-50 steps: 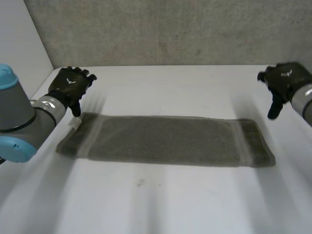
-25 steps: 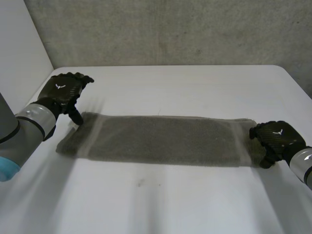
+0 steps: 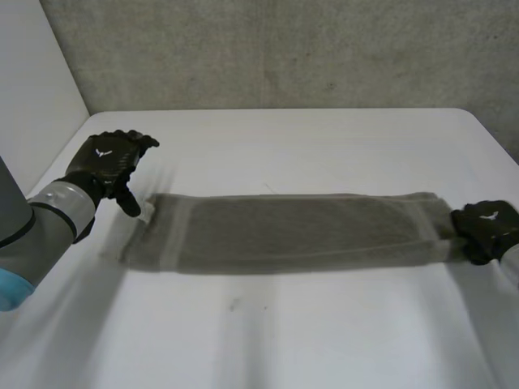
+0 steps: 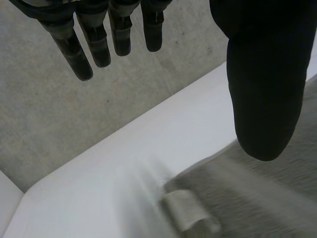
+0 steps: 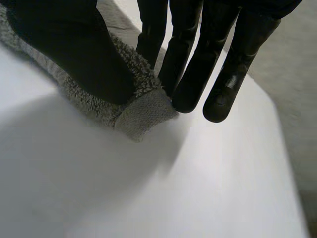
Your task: Fold the towel.
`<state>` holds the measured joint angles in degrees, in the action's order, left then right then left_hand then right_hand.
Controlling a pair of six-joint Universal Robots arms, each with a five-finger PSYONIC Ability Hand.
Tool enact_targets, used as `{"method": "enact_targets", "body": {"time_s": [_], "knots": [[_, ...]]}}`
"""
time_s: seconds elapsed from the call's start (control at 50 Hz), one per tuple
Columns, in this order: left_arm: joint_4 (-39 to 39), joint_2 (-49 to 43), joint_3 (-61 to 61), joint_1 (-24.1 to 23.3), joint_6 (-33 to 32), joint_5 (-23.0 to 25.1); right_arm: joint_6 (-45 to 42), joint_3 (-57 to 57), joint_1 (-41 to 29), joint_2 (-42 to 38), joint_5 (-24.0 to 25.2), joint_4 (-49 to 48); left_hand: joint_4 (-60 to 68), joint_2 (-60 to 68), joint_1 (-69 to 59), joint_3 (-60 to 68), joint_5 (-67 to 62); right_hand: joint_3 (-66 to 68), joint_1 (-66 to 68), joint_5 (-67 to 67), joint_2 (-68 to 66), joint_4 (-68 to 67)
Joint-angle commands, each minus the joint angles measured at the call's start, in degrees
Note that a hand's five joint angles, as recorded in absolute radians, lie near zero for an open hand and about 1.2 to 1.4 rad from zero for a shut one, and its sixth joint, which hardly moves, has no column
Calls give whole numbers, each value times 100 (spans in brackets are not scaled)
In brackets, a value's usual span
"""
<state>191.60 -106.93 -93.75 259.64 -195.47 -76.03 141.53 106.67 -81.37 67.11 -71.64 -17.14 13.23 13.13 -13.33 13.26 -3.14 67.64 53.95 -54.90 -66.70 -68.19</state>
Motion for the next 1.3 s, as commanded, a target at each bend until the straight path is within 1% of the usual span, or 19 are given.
{"method": "enact_targets", "body": {"time_s": [0.02, 0.18, 0.28, 0.38, 0.4, 0.44, 0.46, 0.5, 0.6, 0.76, 0.78, 0.8, 0.82, 0.84, 0.88, 1.0, 1.16, 1.26, 1.3], "knots": [[0, 207, -73, 25, -9, 0, -547, -419, 649, 127, -421, 123, 119, 129, -109, 116, -128, 1236, 2605, -1510, -1330, -1181], [-9, 541, -222, 95, 0, 0, -828, -1052, 701, 329, -456, 519, 119, 129, -109, 116, -128, 1236, 2605, -1510, -1330, -1181], [-9, 673, -284, 139, 18, 0, -328, -1623, -142, 654, -491, 686, 102, 112, -92, 99, -111, 1236, 2605, -1510, -1330, -1181], [-9, 770, -328, 130, 27, -26, 305, -2403, -1790, 585, -561, 747, 102, 112, -92, 99, -111, 1236, 2605, -1510, -1330, -1181], [-9, 770, -328, 130, 27, -26, 305, -2405, -1795, 584, -562, 747, 102, 112, -92, 99, -111, 1236, 2605, -1510, -1330, -1181], [-9, 822, -363, 130, 44, -26, 305, -2843, -2923, 165, -623, 747, 102, 112, -92, 99, -111, 1236, 2605, -1510, -1330, -1181], [-9, 823, -363, 130, 44, -26, 305, -2845, -2929, 162, -623, 747, 102, 112, -92, 99, -111, 1236, 2605, -1510, -1330, -1181], [-9, 858, -442, 122, 44, -18, 305, -3291, -3996, -328, -719, 747, 102, 112, -92, 99, -111, 1236, 2605, -1510, -1330, -1181], [-9, 875, -521, 121, 44, -17, 305, -3758, -4992, -1101, -773, 729, 85, 95, -75, 82, -94, 1236, 2605, -1510, -1330, -1181], [0, 832, -618, 69, 44, -9, 244, -4022, -5801, -2236, -825, 800, 85, 95, -75, 82, -94, 1236, 2605, -1510, -1330, -1181], [0, 831, -618, 69, 44, -9, 244, -4023, -5803, -2237, -825, 800, 85, 95, -75, 82, -94, 1236, 2605, -1510, -1330, -1181], [0, 805, -627, 51, 44, -9, 192, -4023, -5855, -2307, -869, 800, 85, 95, -75, 82, -94, 193, 1561, -467, -287, -138], [0, 796, -627, 51, 44, -9, 148, -4023, -5873, -2299, -948, 791, 85, 95, -75, 82, -94, -1816, -447, 1542, 1722, 1871], [0, 796, -627, 51, 44, -9, 147, -4023, -5873, -2299, -948, 791, 85, 95, -75, 82, -94, -1836, -467, 1562, 1742, 1891], [44, 770, -618, 8, 44, -9, 182, -4014, -5838, -2089, -1246, 809, 85, 95, -75, 82, -94, -5553, -4184, 5279, 5458, 5607], [79, 682, -442, -230, 53, -17, 525, -3741, -5627, -1323, -1537, 817, 102, 112, -92, 99, -111, -5764, -4395, 5490, 5670, 5819], [158, 260, 129, -960, 53, -105, 1755, -2502, -4590, -14, -1493, 870, 119, 129, -109, 116, -128, -5764, -4395, 5490, 5670, 5819], [158, -329, 454, -1390, 44, -290, 1993, -1676, -3869, 171, -1115, 1187, 135, 145, -126, 133, -145, -5764, -4395, 5490, 5670, 5819], [149, -792, 629, -1644, 0, -596, 1984, -1212, -3432, 267, -792, 1248, 119, 129, -109, 116, -128, -5764, -4395, 5490, 5670, 5819]]}}
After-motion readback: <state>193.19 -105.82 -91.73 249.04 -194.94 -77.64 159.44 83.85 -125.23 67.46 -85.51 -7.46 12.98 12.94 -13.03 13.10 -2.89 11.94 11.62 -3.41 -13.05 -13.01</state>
